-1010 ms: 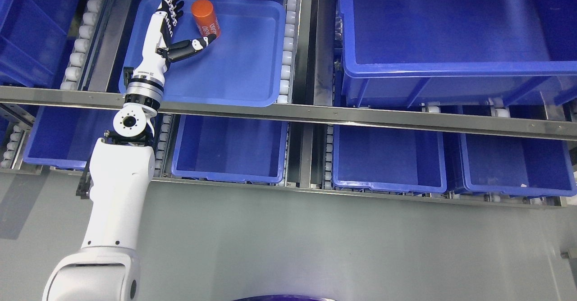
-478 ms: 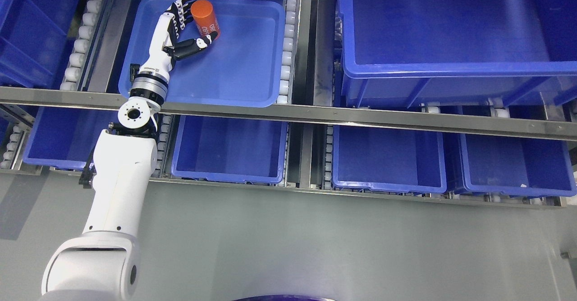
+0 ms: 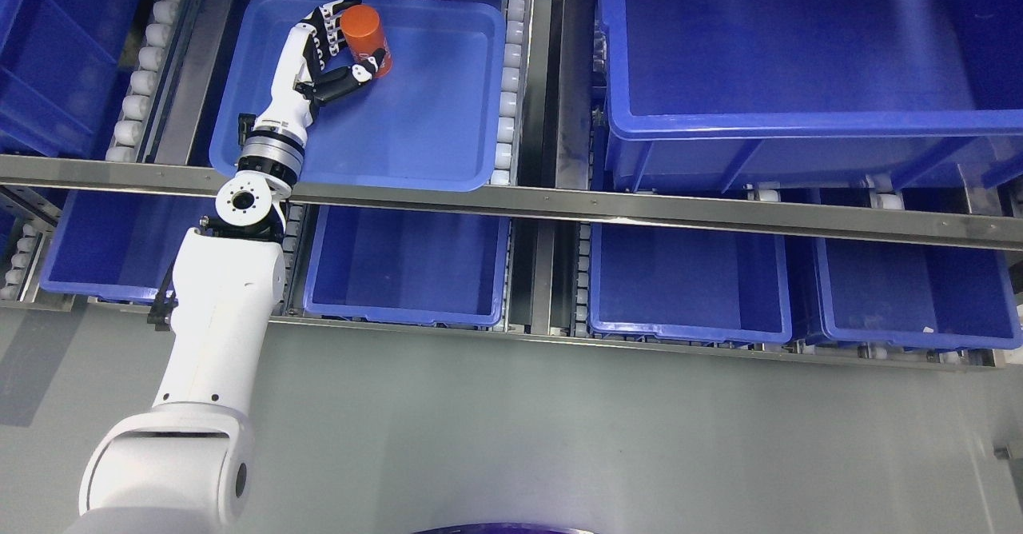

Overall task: Grab orange capacitor from left shelf to right desk
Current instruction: 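Close the left hand fingers around the orange capacitor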

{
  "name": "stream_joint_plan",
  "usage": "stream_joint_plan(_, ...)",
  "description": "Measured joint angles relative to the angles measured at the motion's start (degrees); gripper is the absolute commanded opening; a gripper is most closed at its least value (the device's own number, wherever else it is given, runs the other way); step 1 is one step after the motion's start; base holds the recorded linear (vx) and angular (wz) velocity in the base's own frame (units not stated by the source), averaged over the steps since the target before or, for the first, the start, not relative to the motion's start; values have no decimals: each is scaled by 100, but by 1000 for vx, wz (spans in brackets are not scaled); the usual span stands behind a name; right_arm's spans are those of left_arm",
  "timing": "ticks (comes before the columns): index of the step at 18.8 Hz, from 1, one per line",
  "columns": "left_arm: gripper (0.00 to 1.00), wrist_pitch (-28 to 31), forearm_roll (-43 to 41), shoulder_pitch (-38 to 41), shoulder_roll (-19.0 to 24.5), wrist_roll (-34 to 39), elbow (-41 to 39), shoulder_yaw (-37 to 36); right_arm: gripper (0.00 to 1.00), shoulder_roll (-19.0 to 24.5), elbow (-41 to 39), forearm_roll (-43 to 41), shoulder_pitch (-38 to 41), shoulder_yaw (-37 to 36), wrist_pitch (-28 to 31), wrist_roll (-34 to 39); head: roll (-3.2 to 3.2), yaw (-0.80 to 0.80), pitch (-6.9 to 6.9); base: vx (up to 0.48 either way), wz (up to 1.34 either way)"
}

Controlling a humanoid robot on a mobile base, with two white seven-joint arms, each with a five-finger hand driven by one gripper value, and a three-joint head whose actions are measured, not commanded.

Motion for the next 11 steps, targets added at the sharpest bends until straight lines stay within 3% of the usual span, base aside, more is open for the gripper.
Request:
stream_joint_plan(6, 0, -252, 18, -12, -17, -1, 81, 138, 100, 0, 0, 0, 0, 0, 13, 0, 0, 0, 0, 0, 0)
stream_joint_plan(11, 0, -596, 24, 16, -81, -21, 57, 258, 100, 0, 0, 0, 0, 0, 6, 0, 0, 0, 0, 0, 0)
